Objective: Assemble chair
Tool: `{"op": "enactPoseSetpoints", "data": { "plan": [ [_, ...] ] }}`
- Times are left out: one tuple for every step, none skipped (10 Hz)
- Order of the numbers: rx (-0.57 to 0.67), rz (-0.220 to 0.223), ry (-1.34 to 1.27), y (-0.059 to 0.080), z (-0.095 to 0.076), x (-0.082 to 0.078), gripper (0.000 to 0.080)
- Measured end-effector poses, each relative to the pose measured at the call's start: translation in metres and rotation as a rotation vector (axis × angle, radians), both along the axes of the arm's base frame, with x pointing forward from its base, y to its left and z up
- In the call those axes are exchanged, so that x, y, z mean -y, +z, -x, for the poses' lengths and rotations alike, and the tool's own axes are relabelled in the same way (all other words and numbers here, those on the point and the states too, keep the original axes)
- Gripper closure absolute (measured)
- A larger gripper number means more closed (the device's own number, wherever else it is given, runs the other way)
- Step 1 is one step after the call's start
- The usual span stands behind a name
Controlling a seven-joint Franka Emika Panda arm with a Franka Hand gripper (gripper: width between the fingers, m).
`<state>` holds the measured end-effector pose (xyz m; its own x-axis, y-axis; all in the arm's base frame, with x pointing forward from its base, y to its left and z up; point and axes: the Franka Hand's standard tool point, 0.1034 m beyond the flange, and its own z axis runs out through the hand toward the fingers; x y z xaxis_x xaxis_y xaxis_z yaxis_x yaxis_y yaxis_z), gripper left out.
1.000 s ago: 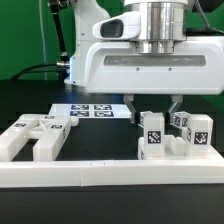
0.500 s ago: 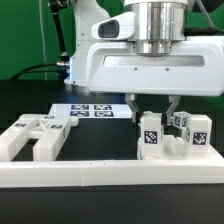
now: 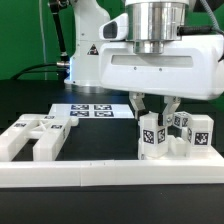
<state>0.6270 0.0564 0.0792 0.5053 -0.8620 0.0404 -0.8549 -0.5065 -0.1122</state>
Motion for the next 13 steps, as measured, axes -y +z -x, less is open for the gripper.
{"op": "enactPoseSetpoints", "data": {
  "plan": [
    [-0.002,-0.011,-0.095,-0.0002,0.0000,-0.0004,0.0509],
    [-0.003,-0.019,-0.158,-0.0004,-0.0001,-0.0004,0.0509],
    [-0.006,-0.038,-0.291,-0.0007,-0.0001,-0.0010,0.0509],
    [-0.010,-0.051,-0.371,-0.0002,-0.0011,-0.0007,0.0509],
    [-0.010,-0.059,-0.402,-0.0002,-0.0016,0.0007,0.0509],
    [-0.012,-0.072,-0.458,0.0001,-0.0019,0.0017,0.0509],
    [-0.011,-0.072,-0.458,0.0000,-0.0020,0.0011,0.0509],
    [-0.010,-0.068,-0.433,0.0002,-0.0020,0.0012,0.0509],
    [-0.009,-0.059,-0.362,0.0013,-0.0024,0.0023,0.0354],
    [-0.008,-0.055,-0.326,0.0025,-0.0030,0.0025,0.0220],
    [-0.007,-0.047,-0.261,0.0033,-0.0034,0.0020,0.0220],
    [0.002,-0.027,-0.103,0.0040,-0.0042,0.0030,0.0165],
    [0.013,-0.012,0.009,0.0047,-0.0056,0.0044,0.0153]
  ]
}}
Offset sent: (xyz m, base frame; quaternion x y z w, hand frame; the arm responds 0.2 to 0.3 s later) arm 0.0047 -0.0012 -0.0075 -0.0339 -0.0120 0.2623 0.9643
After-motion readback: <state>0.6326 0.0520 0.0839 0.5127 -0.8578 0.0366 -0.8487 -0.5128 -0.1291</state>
